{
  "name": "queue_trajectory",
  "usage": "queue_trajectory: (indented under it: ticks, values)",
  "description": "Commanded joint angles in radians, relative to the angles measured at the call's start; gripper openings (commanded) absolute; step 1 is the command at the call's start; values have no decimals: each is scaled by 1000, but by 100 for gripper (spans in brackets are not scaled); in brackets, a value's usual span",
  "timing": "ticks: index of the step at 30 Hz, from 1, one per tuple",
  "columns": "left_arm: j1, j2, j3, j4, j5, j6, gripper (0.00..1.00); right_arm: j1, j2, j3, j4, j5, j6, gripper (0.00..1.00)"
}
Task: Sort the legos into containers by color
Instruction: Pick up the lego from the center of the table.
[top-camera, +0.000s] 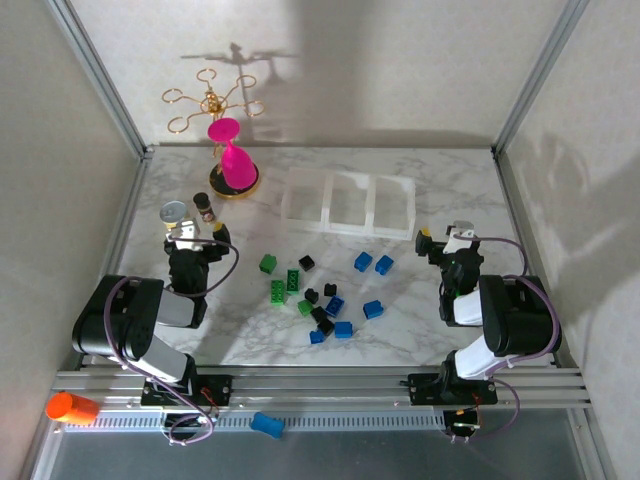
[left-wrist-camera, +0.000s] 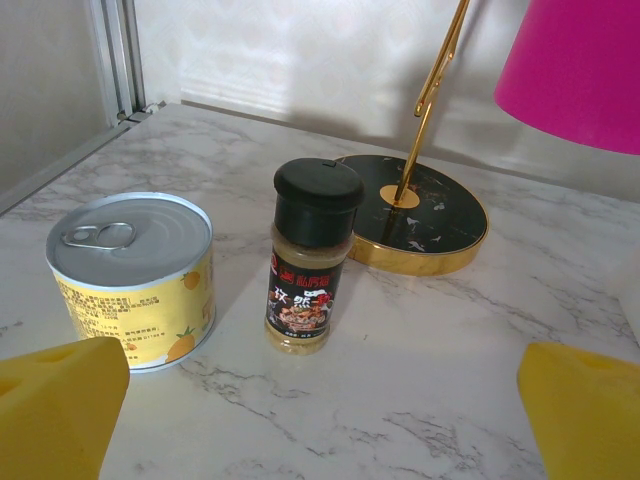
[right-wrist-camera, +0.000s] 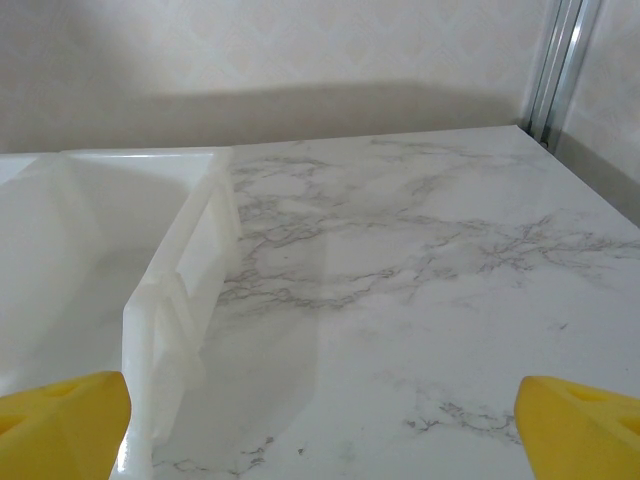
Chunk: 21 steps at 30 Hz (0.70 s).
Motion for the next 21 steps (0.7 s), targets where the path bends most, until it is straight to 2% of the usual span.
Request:
queue_trajectory:
  ticks: [1, 12, 15, 21]
  values:
    - [9, -5, 17, -7, 20, 13, 99, -5, -5, 16, 19, -5, -12, 99]
    - [8, -12, 14, -5, 42, 24, 99, -6, -5, 14, 20, -5, -12, 99]
    - [1, -45, 18, -43, 90, 54, 99, -7, -8, 12, 26, -7, -12, 99]
    - [-6, -179, 15, -161, 85, 41, 99, -6, -96, -30, 23, 14, -1, 99]
